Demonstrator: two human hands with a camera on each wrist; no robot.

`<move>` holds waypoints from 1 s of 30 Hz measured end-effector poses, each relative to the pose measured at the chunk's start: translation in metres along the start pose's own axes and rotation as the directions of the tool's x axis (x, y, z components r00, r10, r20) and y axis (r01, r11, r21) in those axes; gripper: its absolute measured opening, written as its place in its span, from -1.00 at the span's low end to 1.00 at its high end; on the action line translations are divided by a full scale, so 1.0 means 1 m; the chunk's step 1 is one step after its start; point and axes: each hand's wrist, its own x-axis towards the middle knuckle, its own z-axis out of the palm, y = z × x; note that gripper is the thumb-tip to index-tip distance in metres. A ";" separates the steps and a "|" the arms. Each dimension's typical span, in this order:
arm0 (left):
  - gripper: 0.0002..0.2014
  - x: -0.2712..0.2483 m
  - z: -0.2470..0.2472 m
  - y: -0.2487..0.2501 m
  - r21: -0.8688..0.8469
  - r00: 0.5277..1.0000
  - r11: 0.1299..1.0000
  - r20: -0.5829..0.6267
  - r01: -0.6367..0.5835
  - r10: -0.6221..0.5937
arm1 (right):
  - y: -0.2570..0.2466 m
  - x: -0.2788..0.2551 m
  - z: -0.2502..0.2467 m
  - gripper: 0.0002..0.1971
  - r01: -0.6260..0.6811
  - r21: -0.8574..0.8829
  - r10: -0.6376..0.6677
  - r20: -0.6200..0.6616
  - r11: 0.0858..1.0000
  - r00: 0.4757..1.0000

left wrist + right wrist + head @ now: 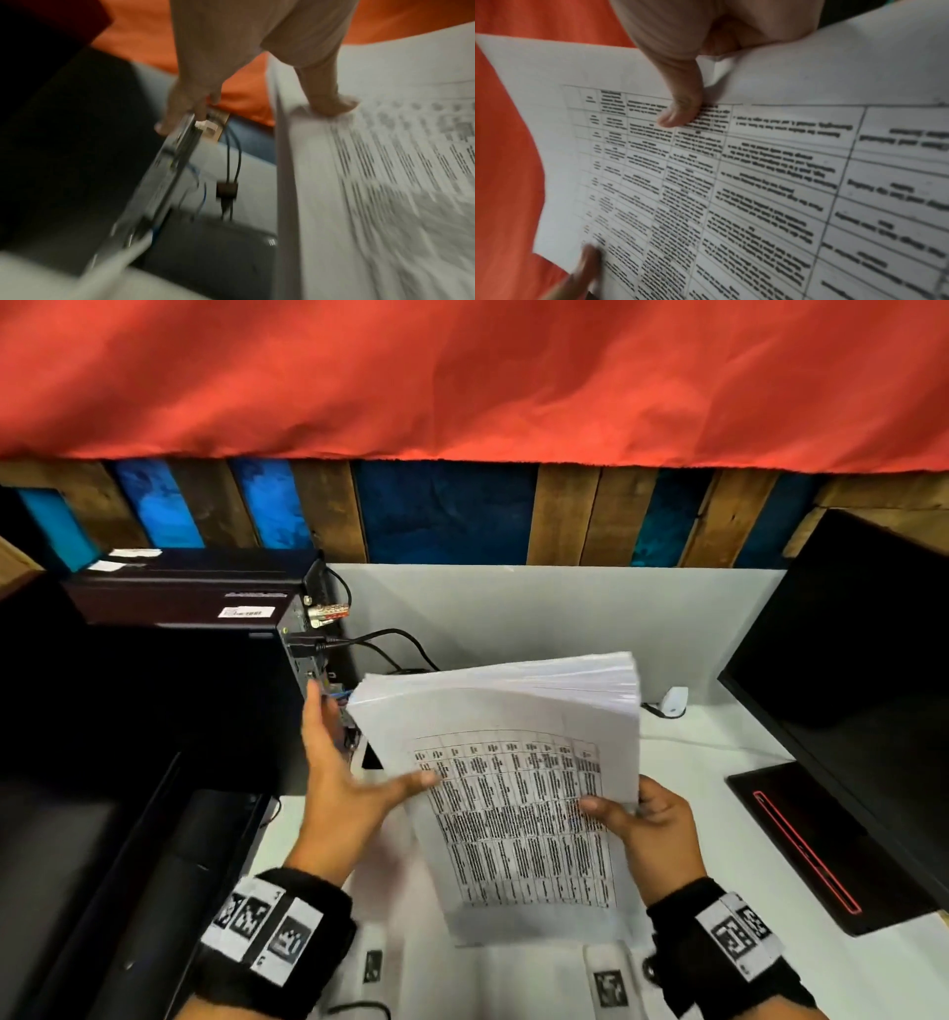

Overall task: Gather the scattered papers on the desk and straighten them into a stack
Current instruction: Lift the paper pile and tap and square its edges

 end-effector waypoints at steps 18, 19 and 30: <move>-0.55 -0.040 0.040 -0.053 0.000 0.986 0.994 0.131 0.105 -0.104 | 0.044 -0.003 0.000 -0.65 0.004 -0.118 -0.017 -0.114 0.993 0.993; -0.55 -0.041 0.041 -0.053 0.006 0.988 0.995 0.119 0.095 -0.095 | 0.044 -0.003 0.002 -0.64 0.017 -0.129 -0.032 -0.115 0.991 0.993; -0.41 -0.042 0.044 -0.038 0.025 0.996 0.997 0.044 -0.078 0.077 | 0.027 -0.014 0.014 -0.32 0.284 -0.332 -0.320 -0.059 0.900 0.946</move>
